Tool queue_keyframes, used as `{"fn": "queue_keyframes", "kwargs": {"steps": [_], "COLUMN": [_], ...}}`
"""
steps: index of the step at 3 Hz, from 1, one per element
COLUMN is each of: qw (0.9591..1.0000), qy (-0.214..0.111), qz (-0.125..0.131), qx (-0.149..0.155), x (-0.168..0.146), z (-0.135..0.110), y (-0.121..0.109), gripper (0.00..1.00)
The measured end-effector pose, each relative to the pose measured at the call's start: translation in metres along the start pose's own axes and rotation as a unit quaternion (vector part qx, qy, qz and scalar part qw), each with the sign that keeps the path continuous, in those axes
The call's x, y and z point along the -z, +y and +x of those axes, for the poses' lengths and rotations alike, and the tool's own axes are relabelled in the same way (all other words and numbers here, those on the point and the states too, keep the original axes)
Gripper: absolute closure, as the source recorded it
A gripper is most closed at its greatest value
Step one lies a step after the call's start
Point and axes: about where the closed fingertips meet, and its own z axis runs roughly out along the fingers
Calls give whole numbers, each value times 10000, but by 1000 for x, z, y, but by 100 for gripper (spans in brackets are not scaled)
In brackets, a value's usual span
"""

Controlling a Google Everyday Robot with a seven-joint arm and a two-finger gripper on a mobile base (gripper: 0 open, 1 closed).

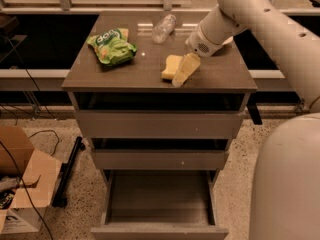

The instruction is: Place sponge into bottom drawer

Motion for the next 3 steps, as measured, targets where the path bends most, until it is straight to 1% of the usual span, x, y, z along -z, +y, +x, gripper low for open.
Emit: {"fn": "queue_keyframes", "kwargs": {"steps": [1,2,3], "qw": [9997,9994,9996], "qy": [89,217,78], "qz": [-123,-176,-143], "qx": [-180,-219,-225], "x": [-16,-20,-11], "z": [5,6,3], "y": [-9,-10,-5], "gripper": [11,27,51]}}
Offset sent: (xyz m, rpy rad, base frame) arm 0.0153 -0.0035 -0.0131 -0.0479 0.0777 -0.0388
